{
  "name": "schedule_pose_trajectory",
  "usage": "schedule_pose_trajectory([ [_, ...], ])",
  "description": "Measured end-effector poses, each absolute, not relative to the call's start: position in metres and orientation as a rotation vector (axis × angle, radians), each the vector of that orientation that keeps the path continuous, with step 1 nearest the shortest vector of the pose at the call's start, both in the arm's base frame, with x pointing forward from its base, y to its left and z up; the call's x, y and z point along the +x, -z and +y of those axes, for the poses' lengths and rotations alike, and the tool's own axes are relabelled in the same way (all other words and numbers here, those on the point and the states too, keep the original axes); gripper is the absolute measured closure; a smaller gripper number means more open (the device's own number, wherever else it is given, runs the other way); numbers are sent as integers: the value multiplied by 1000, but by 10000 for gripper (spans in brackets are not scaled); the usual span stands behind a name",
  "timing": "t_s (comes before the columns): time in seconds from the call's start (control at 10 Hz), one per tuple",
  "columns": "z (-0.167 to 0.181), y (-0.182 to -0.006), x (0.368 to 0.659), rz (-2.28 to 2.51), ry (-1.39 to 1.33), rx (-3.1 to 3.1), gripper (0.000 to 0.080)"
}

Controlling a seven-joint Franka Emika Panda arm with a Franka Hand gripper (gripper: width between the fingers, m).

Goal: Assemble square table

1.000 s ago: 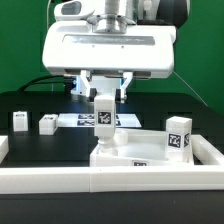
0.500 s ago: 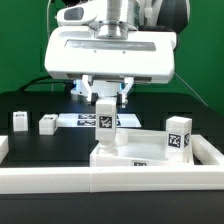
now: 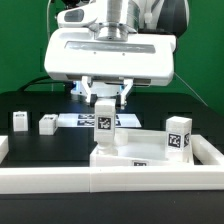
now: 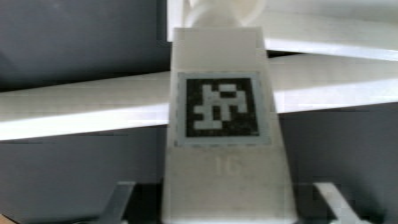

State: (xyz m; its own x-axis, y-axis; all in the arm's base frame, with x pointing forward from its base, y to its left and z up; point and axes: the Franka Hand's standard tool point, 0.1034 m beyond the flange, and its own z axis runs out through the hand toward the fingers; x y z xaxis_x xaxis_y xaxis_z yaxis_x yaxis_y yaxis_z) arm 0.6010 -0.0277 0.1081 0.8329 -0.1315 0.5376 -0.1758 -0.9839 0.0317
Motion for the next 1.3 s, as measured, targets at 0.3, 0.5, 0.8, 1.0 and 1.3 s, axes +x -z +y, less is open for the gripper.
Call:
schedule_pose_trajectory([
  [0.3,-26,-109,601,-244,-848,2935,509],
  [0.5,-26,-108,601,-244,-845,2935,509],
  [0.8,-22,-107,592,-236,-844,2936,509],
  [1.0,-23,-107,592,-236,-842,2935,509],
  [1.3,-22,-100,589,-230,-830,2934,509],
])
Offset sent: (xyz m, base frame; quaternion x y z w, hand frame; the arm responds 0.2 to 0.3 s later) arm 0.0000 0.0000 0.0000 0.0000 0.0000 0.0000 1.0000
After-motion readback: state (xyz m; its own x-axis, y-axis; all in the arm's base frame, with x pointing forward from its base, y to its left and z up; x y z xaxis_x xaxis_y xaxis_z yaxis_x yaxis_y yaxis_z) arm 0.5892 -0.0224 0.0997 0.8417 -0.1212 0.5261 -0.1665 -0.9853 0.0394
